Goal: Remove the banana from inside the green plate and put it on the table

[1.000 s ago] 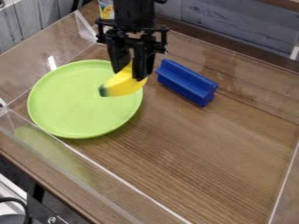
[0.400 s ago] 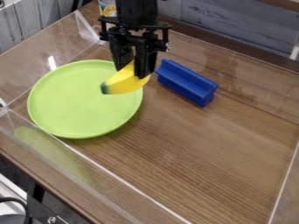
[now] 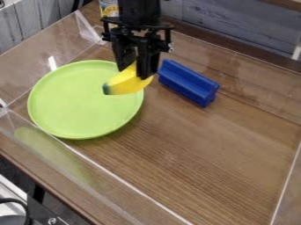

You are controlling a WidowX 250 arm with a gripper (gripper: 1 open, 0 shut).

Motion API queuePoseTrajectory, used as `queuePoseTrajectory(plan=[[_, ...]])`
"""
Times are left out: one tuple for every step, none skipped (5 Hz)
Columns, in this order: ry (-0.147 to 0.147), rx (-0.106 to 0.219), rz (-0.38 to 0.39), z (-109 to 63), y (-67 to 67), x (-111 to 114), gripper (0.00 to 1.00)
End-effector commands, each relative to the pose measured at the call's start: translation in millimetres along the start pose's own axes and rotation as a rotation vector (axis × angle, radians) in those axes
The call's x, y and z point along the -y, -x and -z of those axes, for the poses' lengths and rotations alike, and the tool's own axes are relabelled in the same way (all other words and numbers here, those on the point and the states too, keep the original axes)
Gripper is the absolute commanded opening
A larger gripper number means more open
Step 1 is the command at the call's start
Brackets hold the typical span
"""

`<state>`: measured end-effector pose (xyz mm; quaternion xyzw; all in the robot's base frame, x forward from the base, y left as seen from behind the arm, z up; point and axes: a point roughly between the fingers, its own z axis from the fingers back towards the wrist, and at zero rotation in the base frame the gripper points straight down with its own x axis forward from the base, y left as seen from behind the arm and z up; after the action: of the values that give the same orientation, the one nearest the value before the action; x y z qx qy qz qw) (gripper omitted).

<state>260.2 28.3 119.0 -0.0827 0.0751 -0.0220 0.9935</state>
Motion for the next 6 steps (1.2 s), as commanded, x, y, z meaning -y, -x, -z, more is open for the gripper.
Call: queuePoseTrajectory(plan=[[-0.015, 0.076, 0.03, -19.4, -1.8, 5.6, 0.0], [-0.013, 0.075, 0.04, -19.3, -0.9, 6.6, 0.0], [-0.012, 0.074, 0.05, -19.3, 0.1, 7.7, 0.0], [-0.009, 0.073, 0.06, -19.6, 1.4, 8.9, 0.0], [-0.007, 0.071, 0.073, -19.5, 3.2, 10.1, 0.0], [-0.006, 0.063, 0.081, -19.7, 5.0, 14.7, 0.0]])
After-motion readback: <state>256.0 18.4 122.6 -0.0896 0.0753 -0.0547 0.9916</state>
